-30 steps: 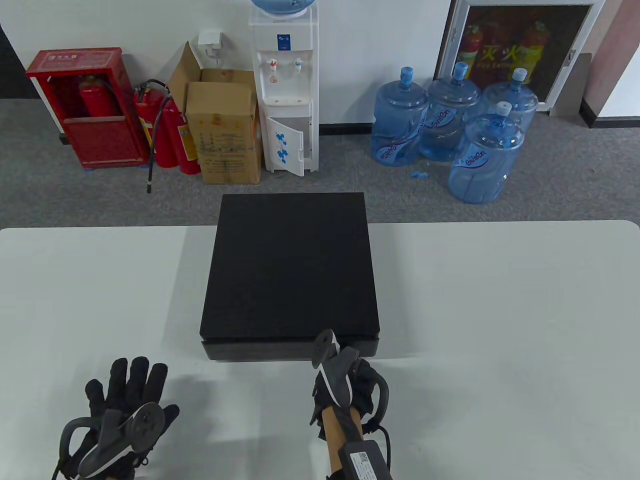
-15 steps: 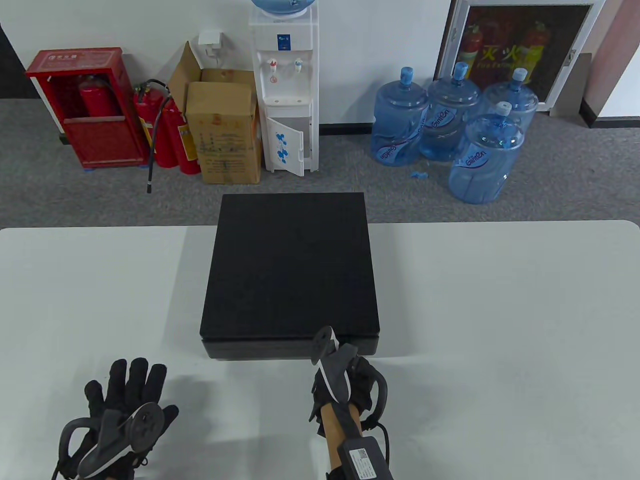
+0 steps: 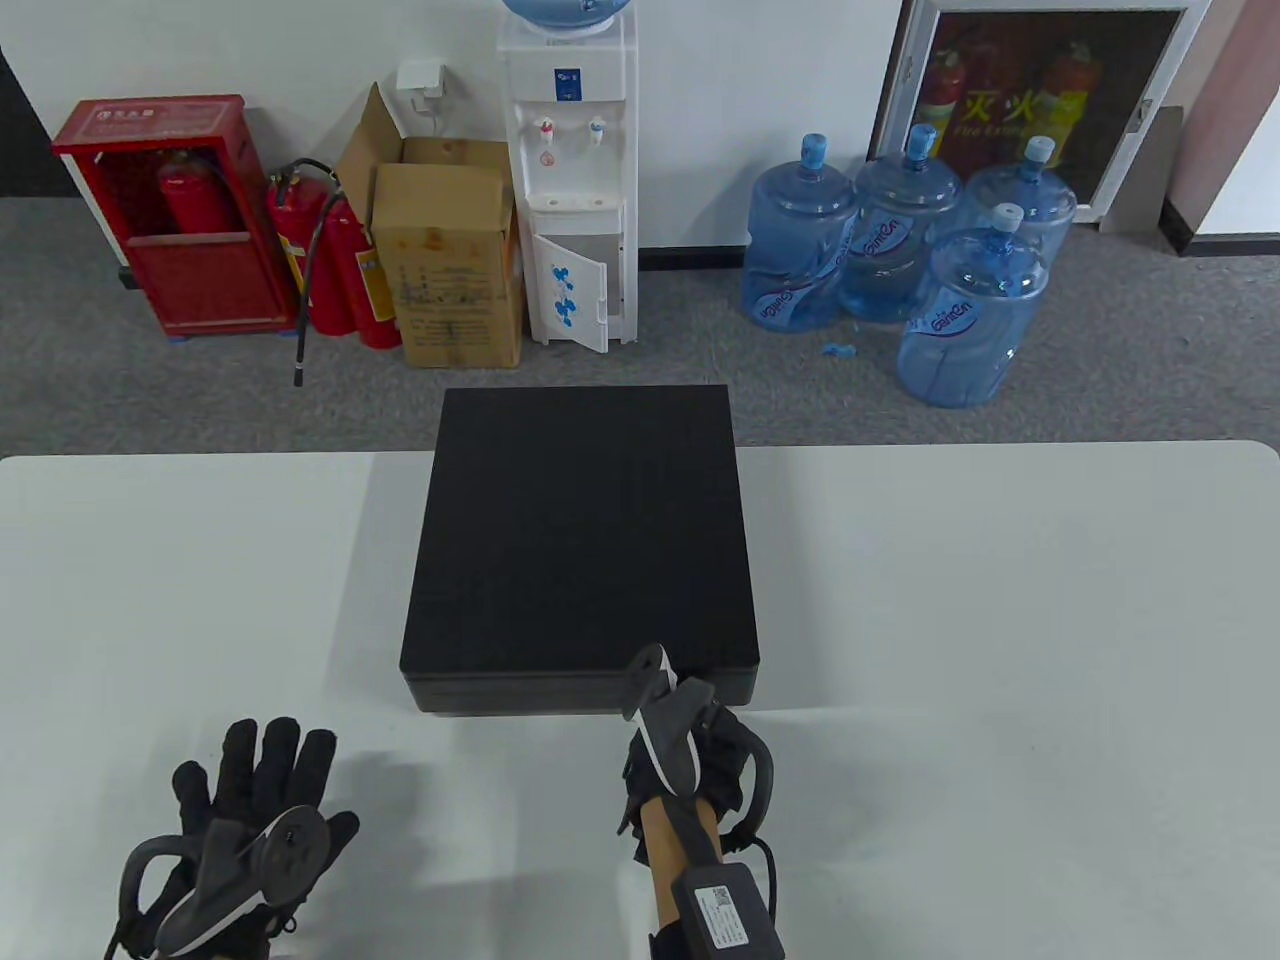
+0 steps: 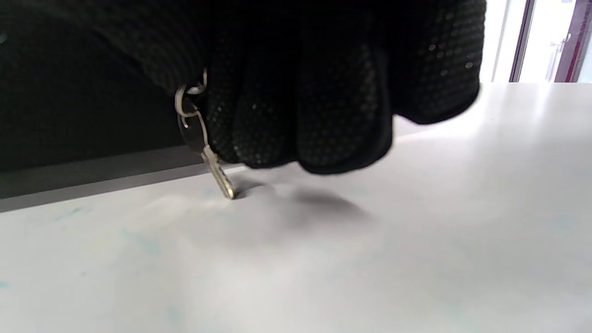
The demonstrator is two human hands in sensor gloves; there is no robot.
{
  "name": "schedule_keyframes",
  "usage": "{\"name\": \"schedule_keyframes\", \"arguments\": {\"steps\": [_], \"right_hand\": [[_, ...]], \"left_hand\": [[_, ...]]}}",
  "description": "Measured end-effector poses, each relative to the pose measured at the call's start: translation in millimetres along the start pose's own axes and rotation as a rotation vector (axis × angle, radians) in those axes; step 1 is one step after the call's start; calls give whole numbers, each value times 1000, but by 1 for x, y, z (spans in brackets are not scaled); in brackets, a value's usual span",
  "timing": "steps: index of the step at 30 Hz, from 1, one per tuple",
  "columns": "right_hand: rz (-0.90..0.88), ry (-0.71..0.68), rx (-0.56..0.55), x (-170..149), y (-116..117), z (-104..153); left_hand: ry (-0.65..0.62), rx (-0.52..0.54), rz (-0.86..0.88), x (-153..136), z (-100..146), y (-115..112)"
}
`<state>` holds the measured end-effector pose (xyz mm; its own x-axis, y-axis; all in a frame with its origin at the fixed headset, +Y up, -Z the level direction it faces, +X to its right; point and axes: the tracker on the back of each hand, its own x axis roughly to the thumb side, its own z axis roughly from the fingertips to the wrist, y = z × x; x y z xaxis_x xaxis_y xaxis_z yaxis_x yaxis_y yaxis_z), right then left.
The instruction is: Close cash drawer
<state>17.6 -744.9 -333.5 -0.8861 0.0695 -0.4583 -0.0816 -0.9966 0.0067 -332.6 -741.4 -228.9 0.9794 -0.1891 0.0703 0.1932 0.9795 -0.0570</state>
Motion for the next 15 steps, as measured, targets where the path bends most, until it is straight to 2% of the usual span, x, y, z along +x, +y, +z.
{"name": "schedule_keyframes", "arguments": {"steps": [11,15], "right_hand": [[-23,12,35,-1,-1,-4],[-112,33,109,-8,-3,-9]], "left_hand": [[-3,-4,1,0,0,0],[-3,-10,4,0,1,-1]]}}
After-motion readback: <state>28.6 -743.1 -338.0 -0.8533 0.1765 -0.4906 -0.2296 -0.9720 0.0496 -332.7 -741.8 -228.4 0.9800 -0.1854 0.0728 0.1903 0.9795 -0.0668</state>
